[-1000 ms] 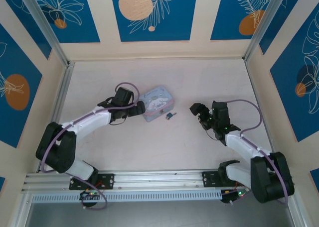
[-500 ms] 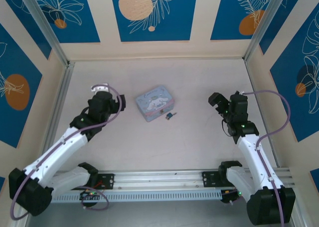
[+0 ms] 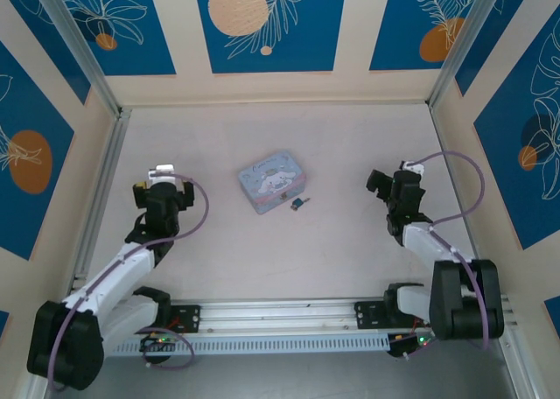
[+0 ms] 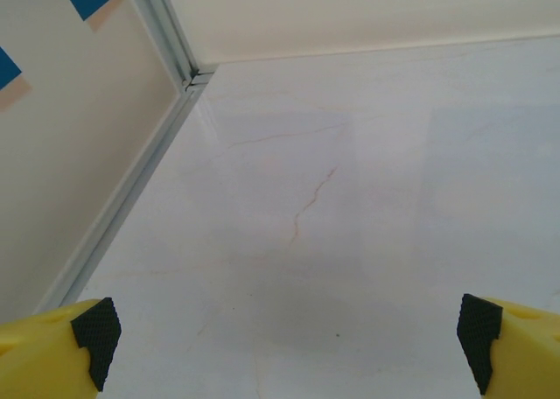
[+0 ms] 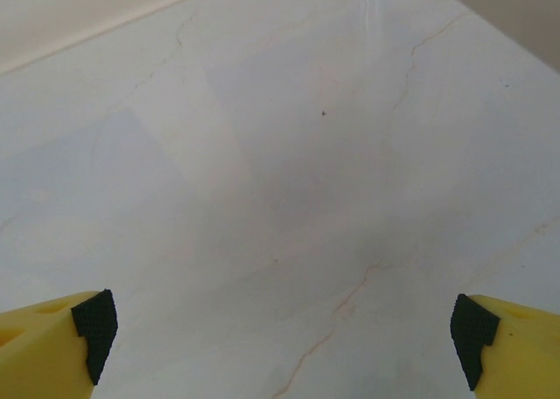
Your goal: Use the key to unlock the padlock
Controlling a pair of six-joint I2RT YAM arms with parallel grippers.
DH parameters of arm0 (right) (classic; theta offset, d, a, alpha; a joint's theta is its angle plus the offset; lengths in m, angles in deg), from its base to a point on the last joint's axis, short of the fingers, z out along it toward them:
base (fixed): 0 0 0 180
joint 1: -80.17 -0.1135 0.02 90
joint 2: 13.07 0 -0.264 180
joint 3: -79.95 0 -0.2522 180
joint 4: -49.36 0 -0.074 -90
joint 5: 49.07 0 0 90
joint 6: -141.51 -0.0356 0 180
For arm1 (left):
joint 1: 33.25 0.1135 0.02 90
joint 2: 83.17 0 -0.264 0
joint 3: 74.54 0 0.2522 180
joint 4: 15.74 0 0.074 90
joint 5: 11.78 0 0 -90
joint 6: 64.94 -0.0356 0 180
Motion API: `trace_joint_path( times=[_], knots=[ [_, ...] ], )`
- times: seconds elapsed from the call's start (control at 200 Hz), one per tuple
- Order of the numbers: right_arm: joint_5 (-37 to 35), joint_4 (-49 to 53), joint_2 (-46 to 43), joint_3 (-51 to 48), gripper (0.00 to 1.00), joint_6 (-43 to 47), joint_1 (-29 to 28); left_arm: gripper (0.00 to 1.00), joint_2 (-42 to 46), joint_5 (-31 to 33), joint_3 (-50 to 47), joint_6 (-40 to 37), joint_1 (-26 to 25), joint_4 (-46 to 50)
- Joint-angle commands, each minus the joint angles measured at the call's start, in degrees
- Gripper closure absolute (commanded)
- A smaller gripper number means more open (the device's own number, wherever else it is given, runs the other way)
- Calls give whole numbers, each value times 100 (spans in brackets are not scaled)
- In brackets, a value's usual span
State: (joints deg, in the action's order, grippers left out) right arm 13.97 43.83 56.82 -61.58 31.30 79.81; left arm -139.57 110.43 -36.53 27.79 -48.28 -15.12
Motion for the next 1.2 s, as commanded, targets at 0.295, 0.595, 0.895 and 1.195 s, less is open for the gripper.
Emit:
trace_joint_path(
  times=[0.295,0.595,0.895,1.195],
  knots=[
    [1382,-4161,1805,-800,0,1129,18,0,-2522,-1533,-429,-370,794,-3462],
    [1658,-2933,1754,-202,1,1226,32,0,-3188,-2442,-152,-395,1046,-3527],
    [1382,-2926,1739,-197,0,1320,-122,0,-3175,-2438,-185,-406,1047,-3572],
    [1554,-2900,1732,-196,1,1300,-50,0,-3157,-2443,-208,-406,1048,-3600]
  ],
)
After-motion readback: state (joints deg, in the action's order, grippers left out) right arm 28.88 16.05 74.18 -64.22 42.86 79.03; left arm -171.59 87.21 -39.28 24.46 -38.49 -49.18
